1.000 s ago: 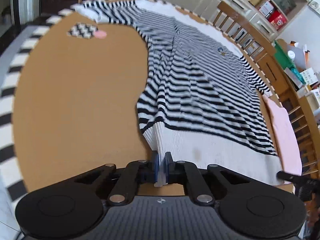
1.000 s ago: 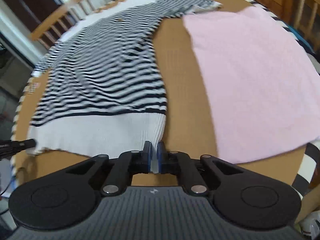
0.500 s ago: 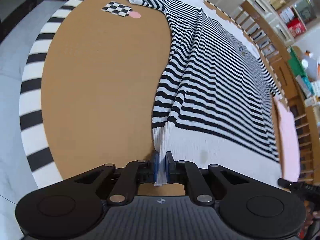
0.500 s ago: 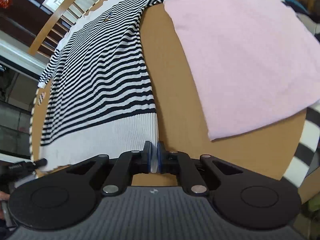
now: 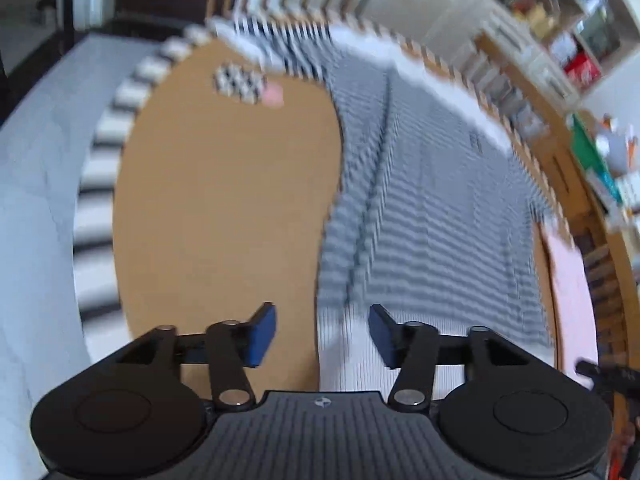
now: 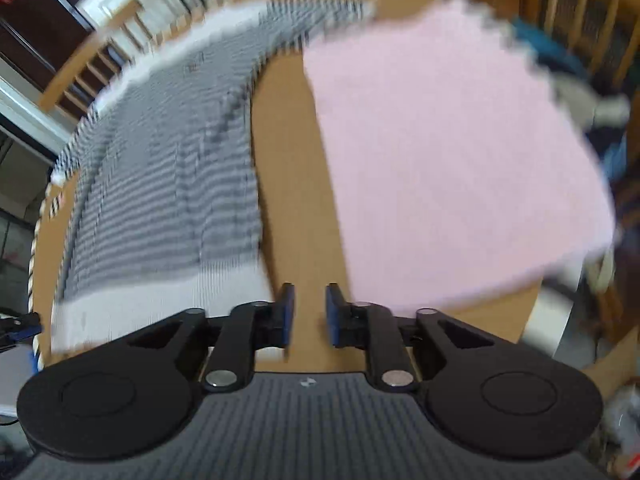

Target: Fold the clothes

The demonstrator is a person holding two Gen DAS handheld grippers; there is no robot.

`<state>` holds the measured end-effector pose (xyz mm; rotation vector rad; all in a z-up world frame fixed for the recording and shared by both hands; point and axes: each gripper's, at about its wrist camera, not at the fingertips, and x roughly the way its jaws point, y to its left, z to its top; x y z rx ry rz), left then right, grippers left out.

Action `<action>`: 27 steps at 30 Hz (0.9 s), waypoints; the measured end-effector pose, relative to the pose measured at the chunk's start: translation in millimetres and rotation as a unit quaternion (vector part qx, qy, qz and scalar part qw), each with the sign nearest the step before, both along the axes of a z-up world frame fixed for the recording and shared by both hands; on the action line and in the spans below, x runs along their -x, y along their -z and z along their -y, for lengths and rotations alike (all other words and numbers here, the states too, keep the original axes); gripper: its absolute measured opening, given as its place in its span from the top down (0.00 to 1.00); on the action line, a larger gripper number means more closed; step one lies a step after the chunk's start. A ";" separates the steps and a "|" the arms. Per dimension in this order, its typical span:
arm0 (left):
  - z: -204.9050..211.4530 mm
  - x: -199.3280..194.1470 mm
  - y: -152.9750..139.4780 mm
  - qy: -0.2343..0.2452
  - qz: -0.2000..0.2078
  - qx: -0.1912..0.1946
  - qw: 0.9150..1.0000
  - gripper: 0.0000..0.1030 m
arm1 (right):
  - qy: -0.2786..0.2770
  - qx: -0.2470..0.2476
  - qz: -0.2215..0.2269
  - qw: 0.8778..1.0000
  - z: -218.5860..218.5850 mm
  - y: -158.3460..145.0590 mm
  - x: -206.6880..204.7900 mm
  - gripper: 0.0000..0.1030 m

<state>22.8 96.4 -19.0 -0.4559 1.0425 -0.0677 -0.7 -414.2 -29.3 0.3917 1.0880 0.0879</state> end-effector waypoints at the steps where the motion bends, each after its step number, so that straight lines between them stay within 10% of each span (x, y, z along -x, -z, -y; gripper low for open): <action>1: -4.0 -10.1 -3.1 -0.009 0.015 -0.001 1.000 0.42 | -0.004 -0.002 0.011 1.000 0.1 -0.6 -11.1 0.74; 13: 13.7 -170.3 33.9 -0.045 0.037 -0.018 0.998 0.41 | 0.006 0.000 0.070 0.997 -28.5 24.5 -135.2 0.78; 16: 28.5 -186.9 35.1 -0.020 0.038 -0.071 0.997 0.46 | 0.012 0.004 0.059 0.998 -28.3 34.9 -146.7 0.78; 20: 51.3 -192.1 35.9 0.035 0.041 -0.181 0.982 0.82 | -0.004 0.027 0.055 0.998 -39.7 45.4 -149.7 0.79; 24: 59.6 -187.3 35.7 0.066 0.056 -0.225 0.971 0.82 | -0.061 0.066 0.070 0.993 -64.5 44.0 -152.0 0.80; 27: 65.0 -186.6 37.0 0.077 0.065 -0.260 0.960 0.82 | -0.122 0.149 0.083 0.978 -89.1 41.7 -149.7 0.98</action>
